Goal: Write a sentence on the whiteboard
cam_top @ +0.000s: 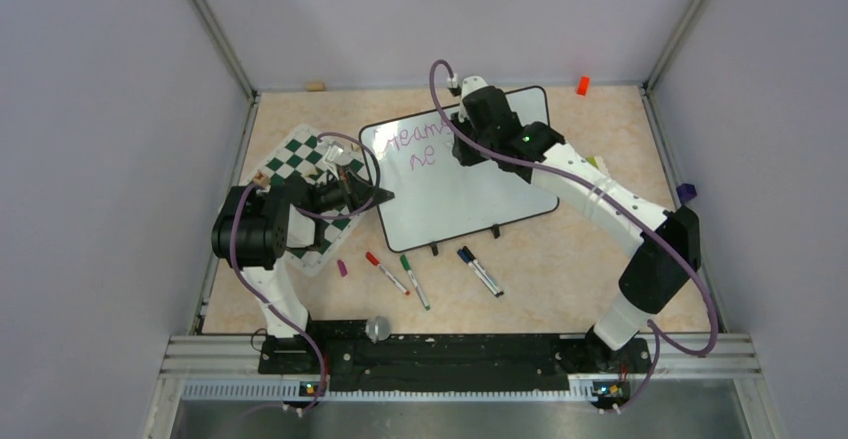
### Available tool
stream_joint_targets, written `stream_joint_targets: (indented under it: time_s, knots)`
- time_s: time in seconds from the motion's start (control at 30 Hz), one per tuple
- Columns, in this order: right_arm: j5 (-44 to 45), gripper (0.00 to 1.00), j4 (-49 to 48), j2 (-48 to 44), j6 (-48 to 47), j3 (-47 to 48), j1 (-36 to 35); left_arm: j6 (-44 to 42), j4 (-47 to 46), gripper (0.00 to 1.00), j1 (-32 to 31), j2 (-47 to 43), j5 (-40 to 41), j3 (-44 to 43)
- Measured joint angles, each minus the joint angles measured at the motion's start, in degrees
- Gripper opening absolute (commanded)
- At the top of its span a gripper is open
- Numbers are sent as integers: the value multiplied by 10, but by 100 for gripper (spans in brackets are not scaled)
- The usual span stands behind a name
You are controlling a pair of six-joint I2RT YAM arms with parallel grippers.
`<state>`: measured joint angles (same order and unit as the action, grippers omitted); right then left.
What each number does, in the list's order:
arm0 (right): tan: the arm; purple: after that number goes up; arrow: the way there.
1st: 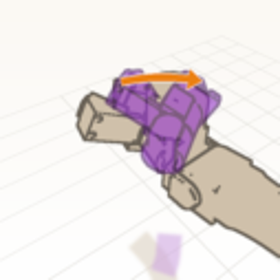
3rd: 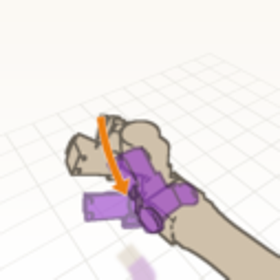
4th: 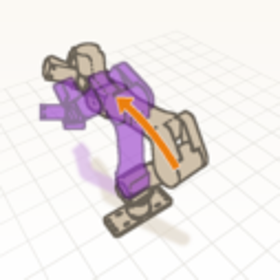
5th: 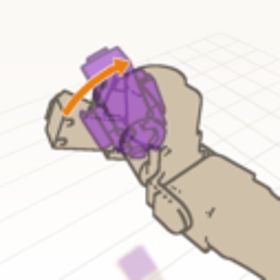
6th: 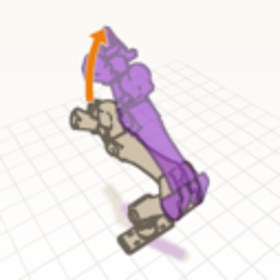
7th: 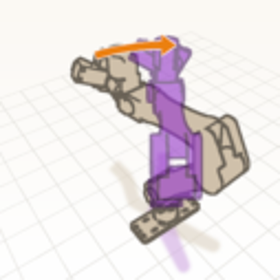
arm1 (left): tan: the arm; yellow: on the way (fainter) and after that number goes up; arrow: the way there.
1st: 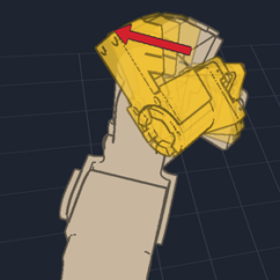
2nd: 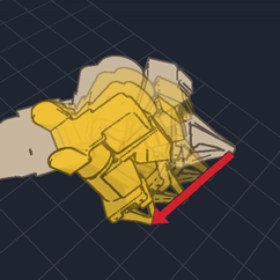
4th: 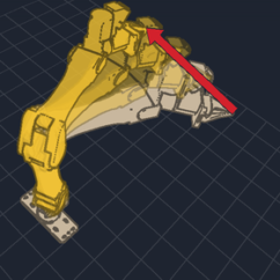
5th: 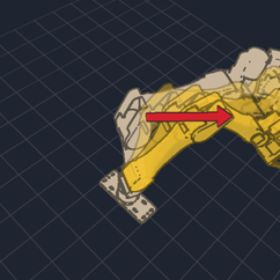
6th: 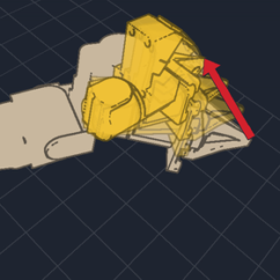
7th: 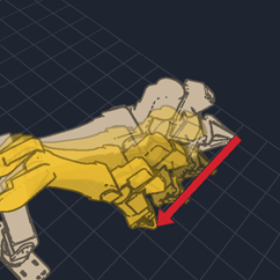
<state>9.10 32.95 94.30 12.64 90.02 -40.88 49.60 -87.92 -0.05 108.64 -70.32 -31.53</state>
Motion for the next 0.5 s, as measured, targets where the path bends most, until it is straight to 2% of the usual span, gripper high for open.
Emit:
stream_joint_targets:
  time_s: [0.5]
  knots:
    - [-26,0,-1,0,0,0,2,0,0,0,0,0,0,0]
